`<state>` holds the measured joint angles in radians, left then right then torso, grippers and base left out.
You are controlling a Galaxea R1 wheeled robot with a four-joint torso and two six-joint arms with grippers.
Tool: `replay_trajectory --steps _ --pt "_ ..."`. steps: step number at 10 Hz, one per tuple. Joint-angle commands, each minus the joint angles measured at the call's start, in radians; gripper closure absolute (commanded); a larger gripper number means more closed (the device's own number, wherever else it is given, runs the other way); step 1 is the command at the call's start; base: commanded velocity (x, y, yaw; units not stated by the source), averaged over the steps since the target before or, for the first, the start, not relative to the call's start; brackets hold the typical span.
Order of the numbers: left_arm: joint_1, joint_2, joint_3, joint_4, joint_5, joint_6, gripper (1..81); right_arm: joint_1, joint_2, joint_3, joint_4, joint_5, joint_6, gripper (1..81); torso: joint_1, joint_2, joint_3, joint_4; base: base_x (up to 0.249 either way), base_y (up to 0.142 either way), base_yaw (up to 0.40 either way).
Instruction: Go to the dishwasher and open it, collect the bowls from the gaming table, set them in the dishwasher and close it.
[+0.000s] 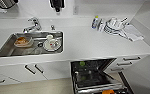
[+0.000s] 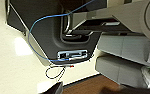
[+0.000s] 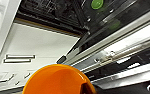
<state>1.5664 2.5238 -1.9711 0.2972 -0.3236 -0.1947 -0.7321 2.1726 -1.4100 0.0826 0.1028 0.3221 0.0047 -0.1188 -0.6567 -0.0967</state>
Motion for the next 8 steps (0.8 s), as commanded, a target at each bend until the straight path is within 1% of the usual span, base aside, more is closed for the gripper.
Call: replay_trajectory --steps 1,2,3,4,5,6,7,8 --pt "0.154 0.158 -0.157 0.036 0.056 0.004 1.0 0.160 0.032 -0.079 0.011 -0.068 0.092 81.1 0.000 0.000 0.000 0.000 0.000 0.000 0.000" --pt "0.172 0.208 -0.221 0.034 0.060 0.003 1.0 0.185 0.054 -0.104 0.003 -0.066 0.126 81.1 0.000 0.000 0.000 0.000 0.000 0.000 0.000" --pt "0.192 0.248 -0.255 0.036 0.064 0.003 1.0 0.199 0.081 -0.141 0.006 -0.054 0.130 81.1 0.000 0.000 0.000 0.000 0.000 0.000 0.000" --pt "0.197 0.277 -0.275 0.034 0.100 0.003 1.0 0.208 0.108 -0.177 0.006 -0.048 0.137 81.1 0.000 0.000 0.000 0.000 0.000 0.000 0.000" --pt "0.197 0.305 -0.293 0.034 0.170 0.003 1.0 0.220 0.134 -0.210 0.006 -0.043 0.149 81.1 0.000 0.000 0.000 0.000 0.000 0.000 0.000" --pt "0.198 0.323 -0.305 0.034 0.196 0.004 1.0 0.234 0.147 -0.227 0.006 -0.041 0.156 81.1 0.000 0.000 0.000 0.000 0.000 0.000 0.000" --pt "0.199 0.336 -0.318 0.034 0.198 0.003 1.0 0.243 0.147 -0.240 0.006 -0.040 0.167 81.1 0.000 0.000 0.000 0.000 0.000 0.000 0.000" --pt "0.199 0.340 -0.322 0.034 0.198 0.006 1.0 0.263 0.134 -0.243 0.008 -0.035 0.186 1.0 0.000 0.000 0.000 0.000 0.000 0.000 0.000"
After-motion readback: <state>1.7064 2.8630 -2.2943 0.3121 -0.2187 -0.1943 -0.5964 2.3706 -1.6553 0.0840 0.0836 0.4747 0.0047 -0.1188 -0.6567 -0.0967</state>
